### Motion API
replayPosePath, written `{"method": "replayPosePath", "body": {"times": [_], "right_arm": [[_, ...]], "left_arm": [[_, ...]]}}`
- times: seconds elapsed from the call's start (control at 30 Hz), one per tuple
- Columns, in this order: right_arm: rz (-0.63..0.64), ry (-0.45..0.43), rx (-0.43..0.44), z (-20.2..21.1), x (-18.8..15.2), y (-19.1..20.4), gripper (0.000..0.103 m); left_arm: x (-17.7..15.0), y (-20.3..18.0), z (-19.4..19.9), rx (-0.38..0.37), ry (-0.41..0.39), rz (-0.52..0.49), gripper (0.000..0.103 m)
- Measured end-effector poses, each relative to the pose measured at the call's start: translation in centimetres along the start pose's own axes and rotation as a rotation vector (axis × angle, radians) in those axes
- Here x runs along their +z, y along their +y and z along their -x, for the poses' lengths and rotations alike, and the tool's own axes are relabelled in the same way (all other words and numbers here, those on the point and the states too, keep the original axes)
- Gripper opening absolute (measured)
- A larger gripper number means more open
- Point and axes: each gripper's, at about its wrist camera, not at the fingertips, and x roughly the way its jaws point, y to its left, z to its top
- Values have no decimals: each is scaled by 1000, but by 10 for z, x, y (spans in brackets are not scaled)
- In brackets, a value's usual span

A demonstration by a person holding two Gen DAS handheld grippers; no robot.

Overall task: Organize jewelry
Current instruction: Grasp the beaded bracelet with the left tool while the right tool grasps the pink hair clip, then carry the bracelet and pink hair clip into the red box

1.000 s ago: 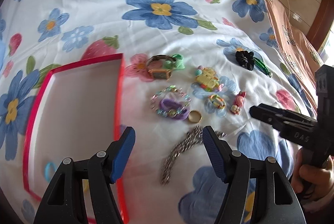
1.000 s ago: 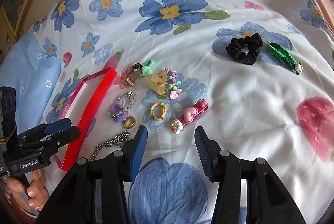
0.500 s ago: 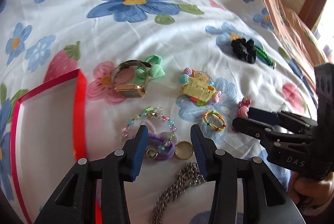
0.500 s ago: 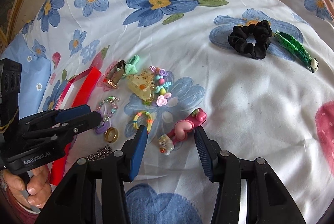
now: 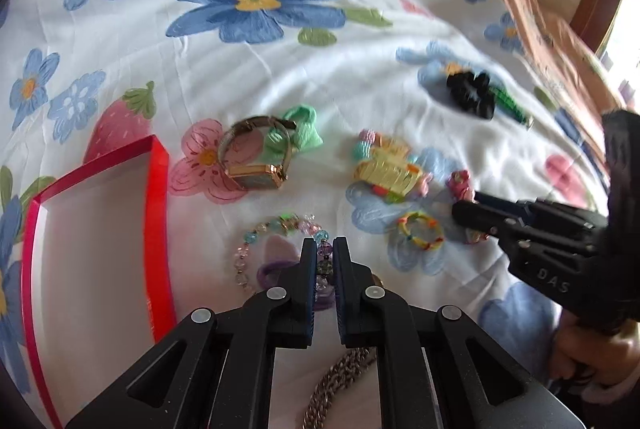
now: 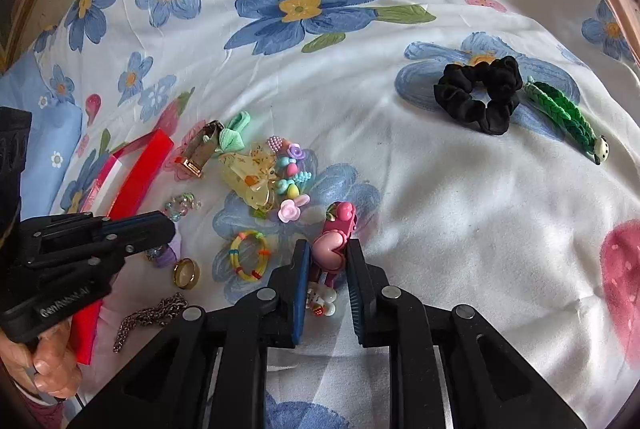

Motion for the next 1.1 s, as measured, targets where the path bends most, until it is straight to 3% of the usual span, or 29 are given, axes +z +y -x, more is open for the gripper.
{"method": "replayPosePath", "body": {"times": [0.47, 0.83, 1.1], "right_arm": [[54, -69, 99, 39, 3, 35, 18], [122, -82, 182, 51, 6, 84, 18], [177, -71, 220, 51, 4, 116, 18]], "left_arm": [[-36, 50, 96, -104, -153, 176, 7], [-66, 78, 145, -110, -222, 254, 7], [-82, 97, 170, -54, -261, 282, 7]]}}
